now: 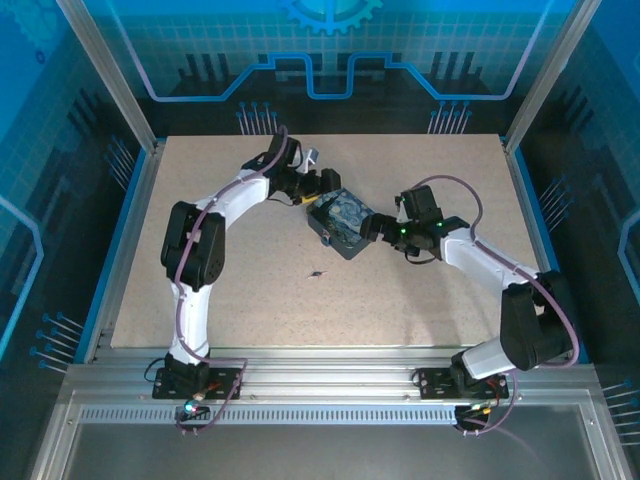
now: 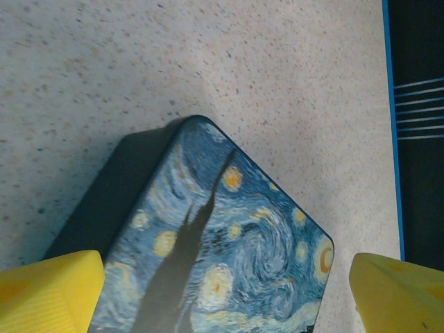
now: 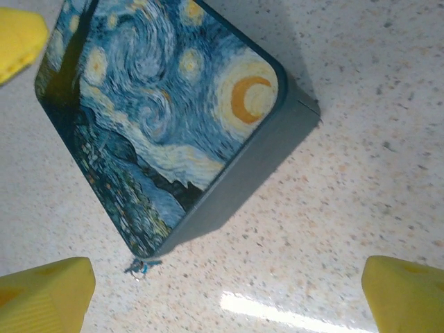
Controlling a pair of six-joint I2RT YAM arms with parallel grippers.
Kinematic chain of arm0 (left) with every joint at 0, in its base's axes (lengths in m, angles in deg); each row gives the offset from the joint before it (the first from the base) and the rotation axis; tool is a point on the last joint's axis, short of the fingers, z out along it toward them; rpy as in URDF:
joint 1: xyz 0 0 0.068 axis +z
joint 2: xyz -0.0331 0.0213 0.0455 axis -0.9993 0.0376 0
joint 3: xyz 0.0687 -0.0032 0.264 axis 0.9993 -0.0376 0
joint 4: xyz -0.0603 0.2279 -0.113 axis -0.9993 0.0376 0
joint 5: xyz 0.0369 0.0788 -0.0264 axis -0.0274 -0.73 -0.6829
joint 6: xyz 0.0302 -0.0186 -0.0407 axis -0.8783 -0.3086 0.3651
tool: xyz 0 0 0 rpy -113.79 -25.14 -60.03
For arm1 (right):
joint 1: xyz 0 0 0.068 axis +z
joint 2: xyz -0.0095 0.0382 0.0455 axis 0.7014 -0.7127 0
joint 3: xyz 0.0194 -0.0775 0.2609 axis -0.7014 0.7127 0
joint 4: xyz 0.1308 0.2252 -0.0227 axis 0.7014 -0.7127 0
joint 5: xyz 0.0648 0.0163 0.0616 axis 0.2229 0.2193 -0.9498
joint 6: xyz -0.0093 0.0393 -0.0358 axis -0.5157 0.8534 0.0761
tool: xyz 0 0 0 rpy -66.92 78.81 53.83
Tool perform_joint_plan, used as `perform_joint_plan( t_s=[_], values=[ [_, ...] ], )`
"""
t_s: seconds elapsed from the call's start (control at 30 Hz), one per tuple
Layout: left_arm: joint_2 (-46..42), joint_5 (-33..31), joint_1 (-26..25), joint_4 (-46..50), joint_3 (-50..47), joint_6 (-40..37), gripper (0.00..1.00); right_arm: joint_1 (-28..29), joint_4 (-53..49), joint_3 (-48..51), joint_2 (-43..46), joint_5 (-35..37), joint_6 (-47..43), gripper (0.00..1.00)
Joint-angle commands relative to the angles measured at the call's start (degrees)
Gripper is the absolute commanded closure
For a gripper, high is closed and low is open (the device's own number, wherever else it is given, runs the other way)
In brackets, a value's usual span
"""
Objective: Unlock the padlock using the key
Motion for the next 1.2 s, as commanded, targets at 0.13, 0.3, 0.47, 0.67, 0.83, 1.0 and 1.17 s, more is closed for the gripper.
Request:
perform_joint_plan(
  t_s=[0.13, 0.3, 0.47, 0.67, 0.83, 1.0, 1.17],
  values=[
    [-5.7, 1.8, -1.5, -2.6, -8.6, -0.1, 0.09, -0.5, 7.5, -0.3, -4.9, -5.6, 3.9, 0.01],
    [-8.3, 2.3, -1.7, -4.3, -13.0, 0.9, 0.11, -0.5, 8.6, -2.3, -8.6, -7.1, 4.9, 0.04],
    [-12.0, 2.1, -2.0, -8.4, -19.3, 3.0, 0.11, -0.8, 8.1, -5.0, -11.6, -7.1, 4.5, 0.08],
    [-16.0, 2.0, -2.0, -12.9, -25.7, 5.5, 0.11, -1.1, 5.9, -10.5, -16.3, -8.1, 2.8, 0.13],
    [-18.0, 0.9, -2.0, -15.3, -29.3, 6.7, 0.12, -1.0, 3.2, -16.6, -20.2, -8.8, 1.1, 0.14],
    [-19.5, -2.1, -2.0, -15.9, -30.9, 6.6, 0.11, -0.5, 0.1, -22.5, -23.9, -9.1, -0.4, 0.15],
    [-19.9, -5.3, -1.9, -14.9, -30.5, 6.5, 0.11, -0.5, -1.0, -24.2, -25.6, -9.2, -0.9, 0.13]
  ],
)
